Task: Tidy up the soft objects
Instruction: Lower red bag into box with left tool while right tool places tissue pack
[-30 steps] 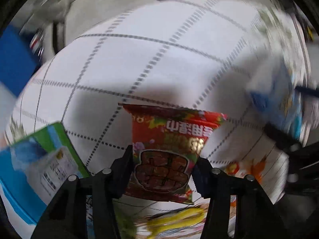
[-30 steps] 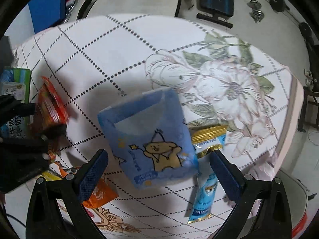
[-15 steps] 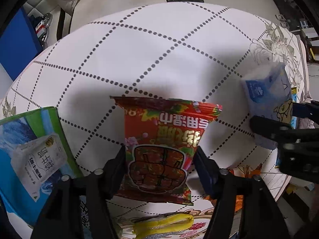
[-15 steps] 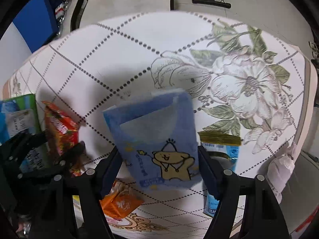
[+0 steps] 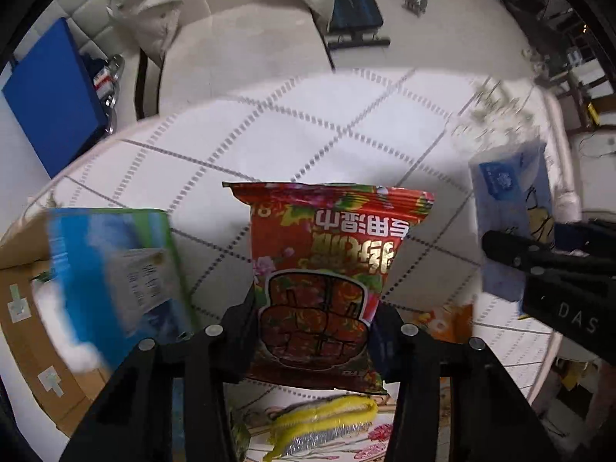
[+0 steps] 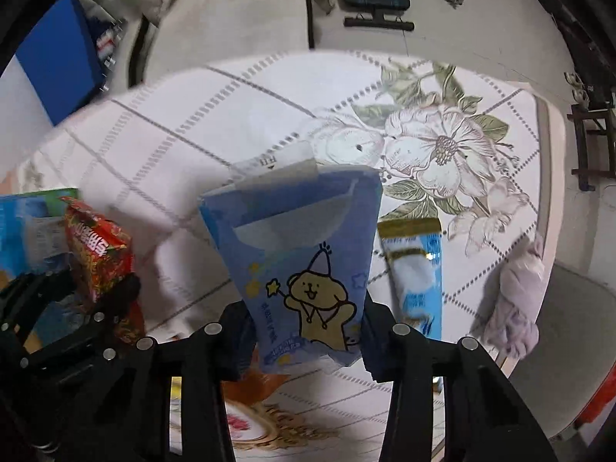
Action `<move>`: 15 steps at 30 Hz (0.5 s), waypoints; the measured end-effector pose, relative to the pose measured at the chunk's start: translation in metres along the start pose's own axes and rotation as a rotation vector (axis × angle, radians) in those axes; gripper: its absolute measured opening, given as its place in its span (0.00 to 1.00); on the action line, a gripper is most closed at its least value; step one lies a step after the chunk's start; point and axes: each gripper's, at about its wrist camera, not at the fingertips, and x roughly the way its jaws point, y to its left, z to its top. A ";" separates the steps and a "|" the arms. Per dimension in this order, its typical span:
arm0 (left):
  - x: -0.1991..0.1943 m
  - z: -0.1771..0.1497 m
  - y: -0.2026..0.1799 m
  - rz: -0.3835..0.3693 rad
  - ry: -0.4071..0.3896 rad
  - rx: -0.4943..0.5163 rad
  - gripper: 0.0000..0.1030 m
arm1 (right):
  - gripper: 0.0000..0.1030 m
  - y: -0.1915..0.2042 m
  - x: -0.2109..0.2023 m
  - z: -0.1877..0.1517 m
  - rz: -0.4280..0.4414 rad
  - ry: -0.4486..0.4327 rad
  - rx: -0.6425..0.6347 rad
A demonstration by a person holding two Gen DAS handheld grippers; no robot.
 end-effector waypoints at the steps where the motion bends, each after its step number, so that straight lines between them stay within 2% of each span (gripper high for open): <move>1: -0.015 -0.003 0.005 -0.008 -0.024 -0.001 0.43 | 0.45 0.002 -0.009 -0.004 0.005 -0.016 0.003; 5: -0.067 -0.031 0.032 -0.043 -0.111 -0.016 0.43 | 0.45 0.028 -0.061 -0.030 0.048 -0.092 -0.012; 8: -0.100 -0.042 0.079 -0.055 -0.147 -0.028 0.43 | 0.45 0.055 -0.087 -0.058 0.102 -0.133 -0.025; 9: -0.109 -0.049 0.094 -0.057 -0.152 -0.037 0.43 | 0.45 0.071 -0.097 -0.080 0.126 -0.150 -0.032; 12: -0.123 -0.080 0.145 -0.030 -0.150 -0.065 0.43 | 0.45 0.124 -0.109 -0.101 0.190 -0.172 -0.067; 15: -0.118 -0.113 0.202 0.026 -0.092 -0.089 0.43 | 0.45 0.187 -0.106 -0.125 0.261 -0.160 -0.109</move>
